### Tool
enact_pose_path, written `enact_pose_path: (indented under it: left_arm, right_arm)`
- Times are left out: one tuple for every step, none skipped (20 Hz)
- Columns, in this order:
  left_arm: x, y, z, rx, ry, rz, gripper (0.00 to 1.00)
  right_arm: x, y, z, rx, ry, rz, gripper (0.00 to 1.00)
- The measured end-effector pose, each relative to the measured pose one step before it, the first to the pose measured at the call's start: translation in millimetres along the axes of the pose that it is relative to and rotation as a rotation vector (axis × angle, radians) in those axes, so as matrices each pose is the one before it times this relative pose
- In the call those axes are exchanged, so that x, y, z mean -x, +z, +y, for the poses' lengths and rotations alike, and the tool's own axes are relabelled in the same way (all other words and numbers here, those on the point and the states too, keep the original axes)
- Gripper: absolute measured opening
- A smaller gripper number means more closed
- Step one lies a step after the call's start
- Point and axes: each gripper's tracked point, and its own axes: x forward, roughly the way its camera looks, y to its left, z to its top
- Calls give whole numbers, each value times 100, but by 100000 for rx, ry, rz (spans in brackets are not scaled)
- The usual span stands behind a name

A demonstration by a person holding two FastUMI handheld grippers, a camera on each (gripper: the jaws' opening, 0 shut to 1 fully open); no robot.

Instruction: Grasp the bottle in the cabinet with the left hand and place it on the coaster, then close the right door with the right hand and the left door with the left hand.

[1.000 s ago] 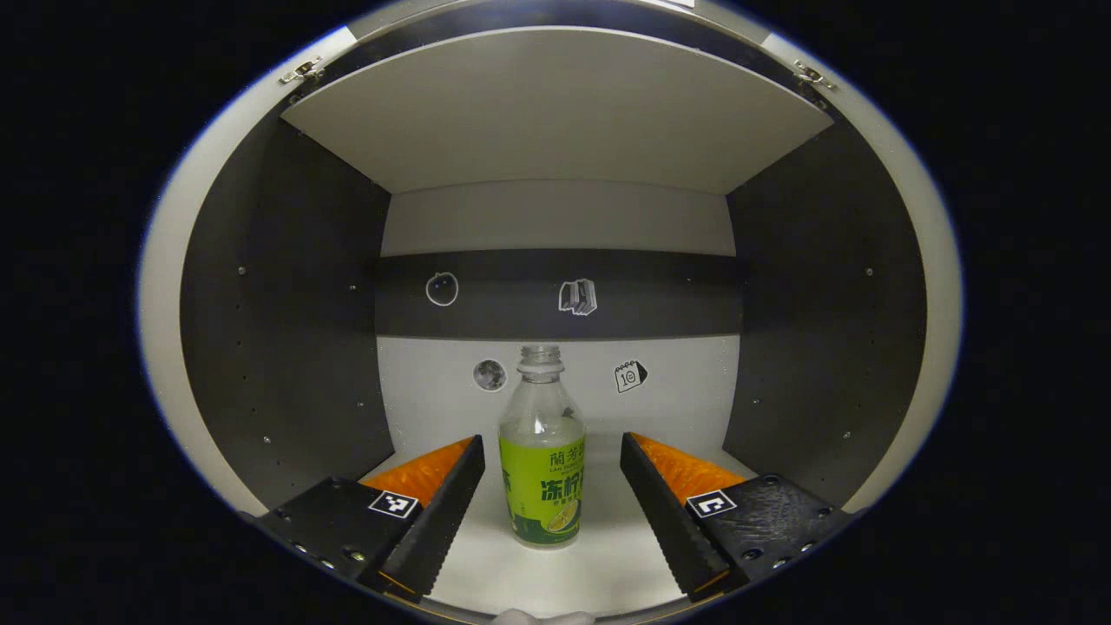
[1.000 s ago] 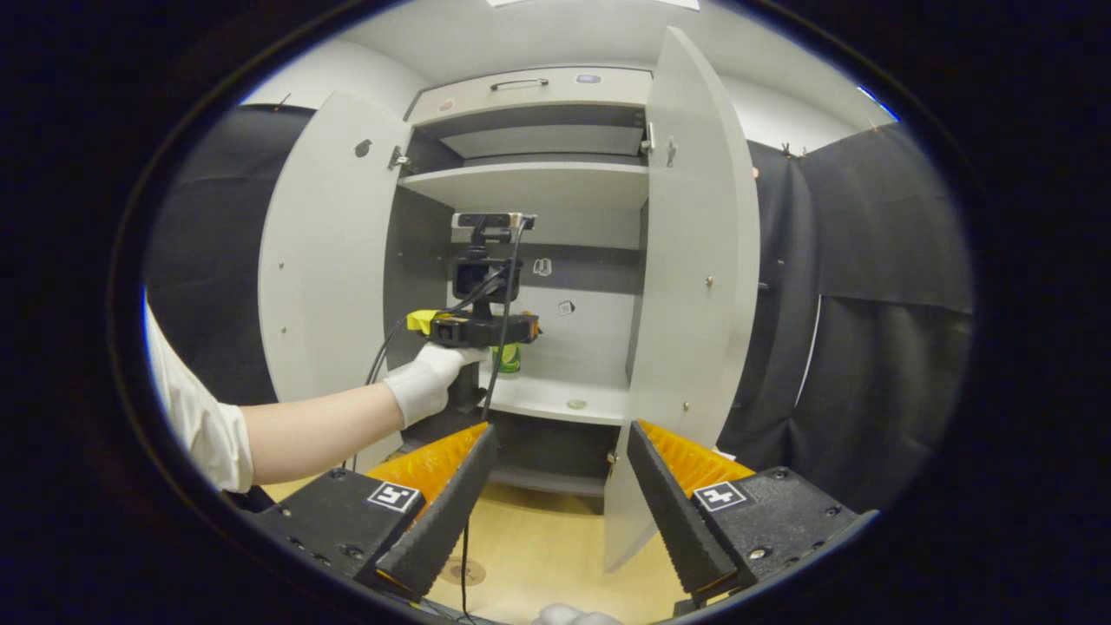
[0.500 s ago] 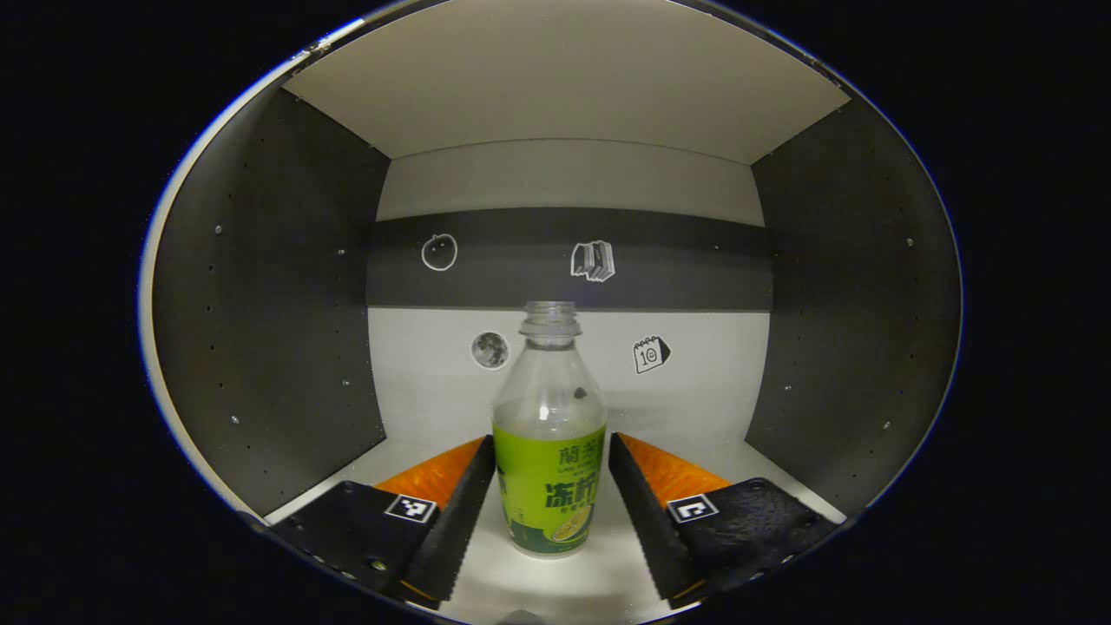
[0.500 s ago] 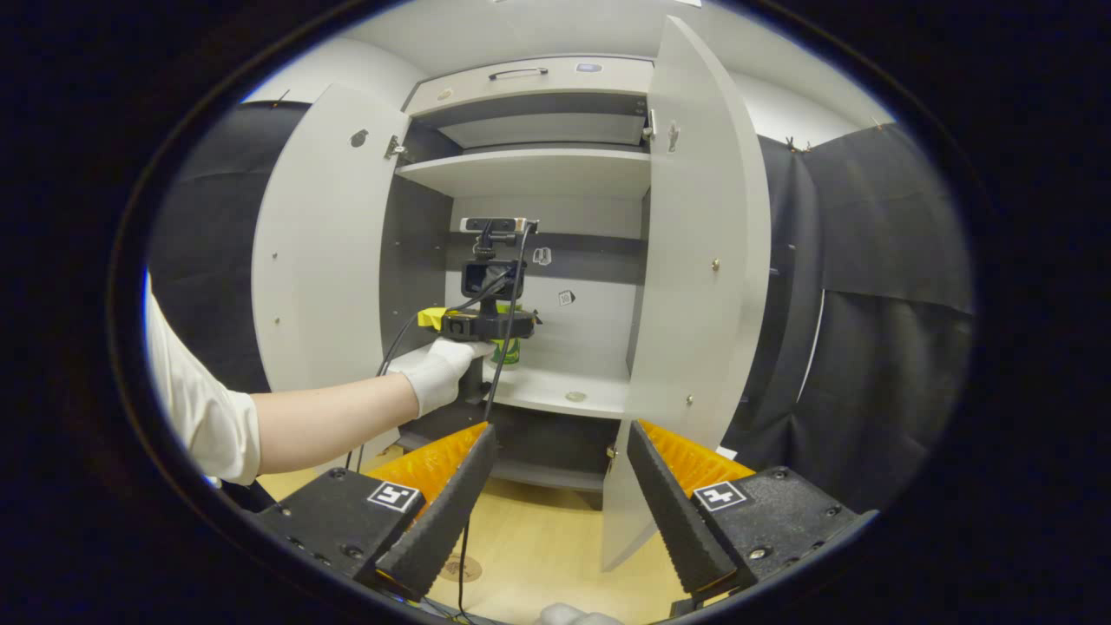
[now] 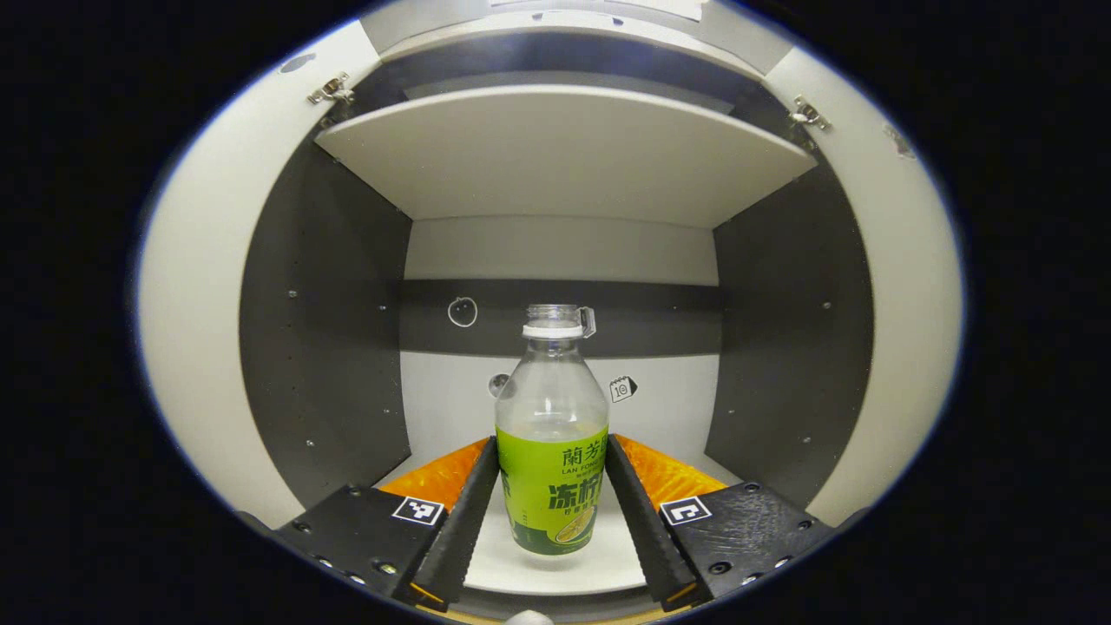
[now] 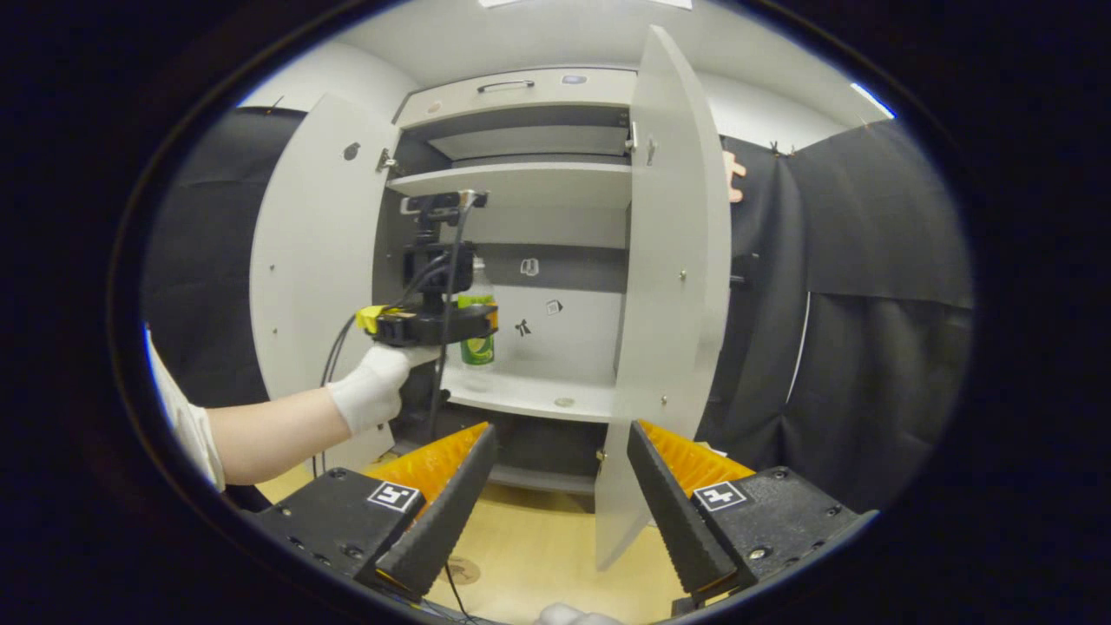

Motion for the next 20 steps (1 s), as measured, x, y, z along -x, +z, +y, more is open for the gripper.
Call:
enact_pose_path:
  left_arm:
    - [1878, 379, 8, 46, -861, -1056, 72]
    - [1790, 344, -169, -525, -1137, -1296, 75]
    - [1770, 243, -60, -1249, -719, -904, 75]
    - [1835, 148, -227, -1462, -923, -810, 75]
    - [1955, 80, -297, -1175, -870, -1038, 75]
    - [1962, 15, -350, -569, -1548, -366, 75]
    - [2037, -238, -449, -54, -2021, -78, 75]
    - [1631, -333, -348, 441, -1225, 401, 76]
    - [1651, -570, -328, 1210, -715, 716, 75]
    - [1431, -612, -326, 1325, -945, 461, 75]
    - [1244, -516, -102, 565, -568, -311, 75]
    - [1210, -614, -10, -619, 175, -54, 75]
    - [1064, -699, -185, -1513, -372, -383, 75]
    - [982, -886, -27, -1455, 90, 458, 75]
    - [1059, -1114, -118, -450, -295, 811, 75]
    - [1069, -1271, -359, 890, -779, 1231, 76]
    - [984, -1444, -165, 1305, -372, 1433, 75]
    - [871, -1400, -232, 844, -126, 1331, 75]
    - [796, -1463, -87, 1022, -262, 985, 75]
    - [685, -1598, -88, 1448, -48, 1690, 75]
  right_arm:
    - [405, -149, -142, -693, -728, -37, 99]
    - [376, -149, -182, -521, -834, 30, 100]
    - [372, -199, -143, -326, -733, 253, 100]
    - [345, -51, -123, -357, -653, -35, 100]
    - [442, -221, -167, -229, -706, 77, 100]
    - [354, -203, -152, -22, -732, 300, 100]
    - [400, -240, -108, -258, -433, 288, 100]
    - [352, -176, -48, -484, -253, 222, 100]
    - [378, -316, -158, -219, -628, 295, 99]
    - [298, -257, -99, 245, -595, 431, 100]
    - [361, -329, -64, 300, -443, 233, 100]
    - [278, -272, -54, 259, -482, 250, 100]
    - [135, -410, -102, 222, -204, 654, 100]
    - [118, -332, -28, 63, -244, 619, 100]
    - [149, -420, -10, -93, -85, 517, 100]
    - [105, -295, -64, -242, -149, 437, 100]
    - [80, -447, -58, -250, -38, 658, 100]
    - [107, -361, -50, -257, -127, 809, 100]
    - [38, -448, -247, -269, -339, 890, 100]
    - [-42, -442, -225, -233, -240, 971, 100]
